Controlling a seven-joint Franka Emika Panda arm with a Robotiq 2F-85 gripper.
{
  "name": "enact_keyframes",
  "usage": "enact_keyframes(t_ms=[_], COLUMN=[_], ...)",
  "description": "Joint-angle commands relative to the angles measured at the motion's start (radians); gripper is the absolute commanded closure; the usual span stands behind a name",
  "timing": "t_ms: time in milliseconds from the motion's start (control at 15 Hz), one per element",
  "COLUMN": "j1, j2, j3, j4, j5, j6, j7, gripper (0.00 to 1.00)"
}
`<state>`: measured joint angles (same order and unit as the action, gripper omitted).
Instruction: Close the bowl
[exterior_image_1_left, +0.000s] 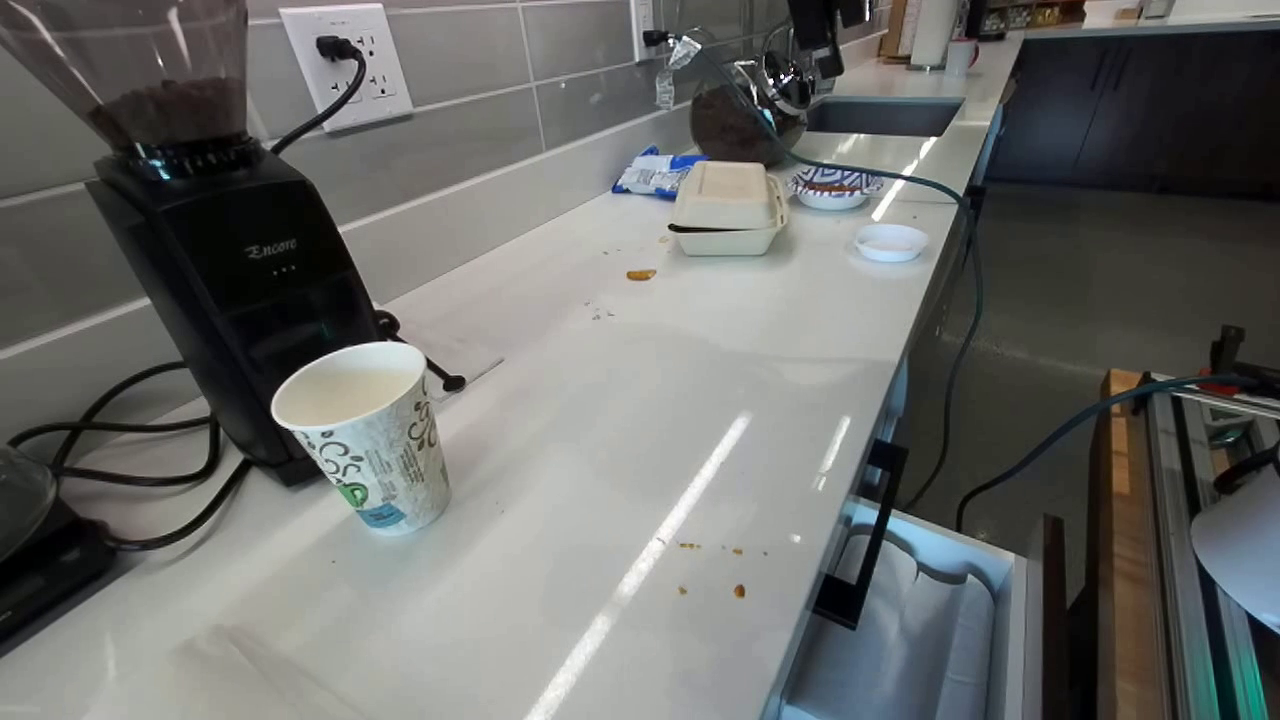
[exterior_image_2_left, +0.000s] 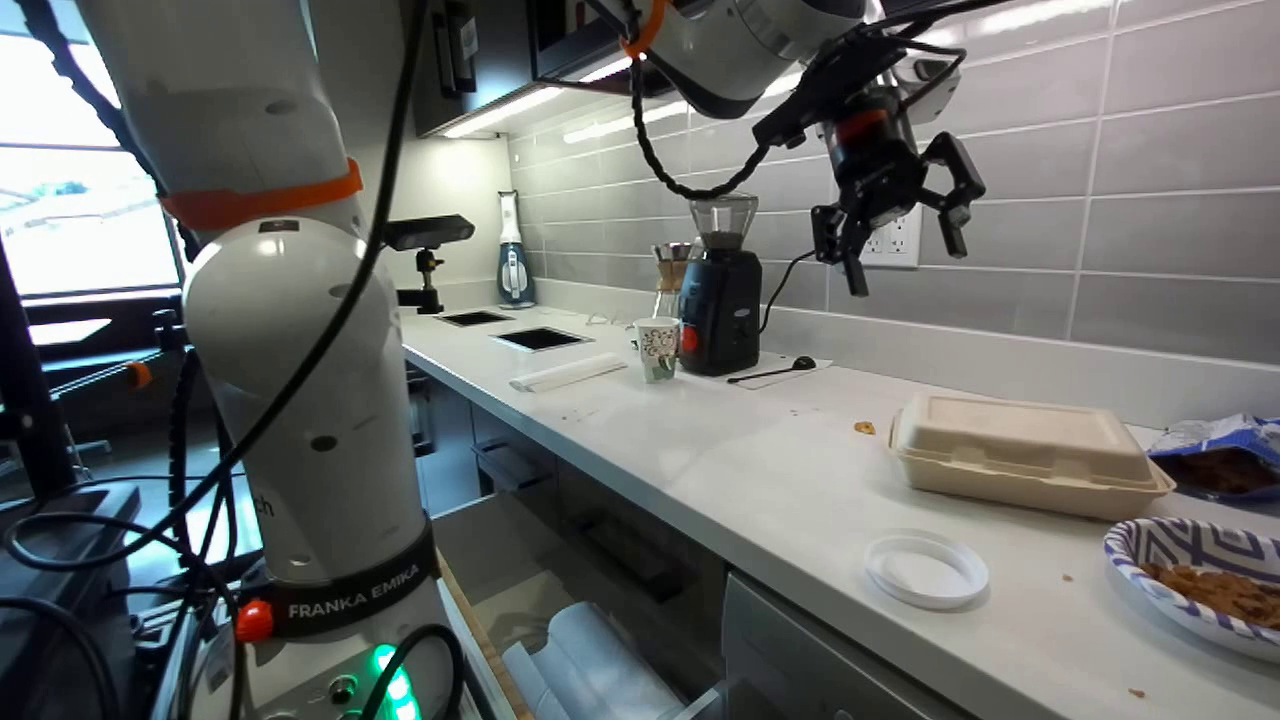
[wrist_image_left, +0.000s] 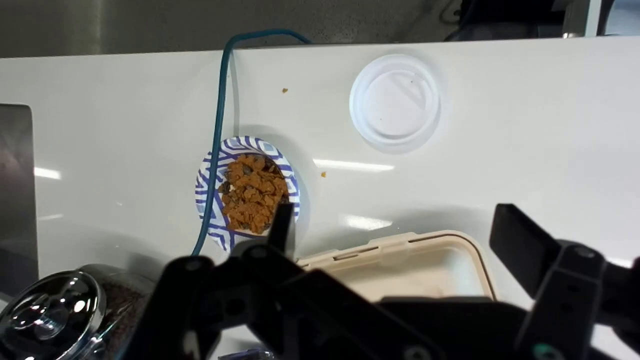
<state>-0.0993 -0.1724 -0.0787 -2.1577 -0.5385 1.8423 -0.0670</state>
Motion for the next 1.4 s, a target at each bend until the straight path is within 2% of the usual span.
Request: enact_keyframes(t_ms=[0, 200, 600, 1000, 1067, 1333], j1=[-0.006, -0.007, 0.0, 0.006, -0.012, -0.01], j2=[-0.155, -0.218, -0.256, -0.239, -0.232, -0.23], j3=[-0.035, -0.068, -0.112, -0.11, -0.091, -0.091], j4=[-0.151, -0.206, -0.241, -0.283, -0.245, -0.263], j5=[0.042, 0.107, 0.233, 0.256, 0.229, 0.234], j6=[0.136, 0.188, 0.215, 0.415, 0.352, 0.39], j7=[-0.038, -0.081, -0.188, -0.223, -0.197, -0.202], gripper=[0.0, 0.0, 0.0, 0.0, 0.0, 0.0])
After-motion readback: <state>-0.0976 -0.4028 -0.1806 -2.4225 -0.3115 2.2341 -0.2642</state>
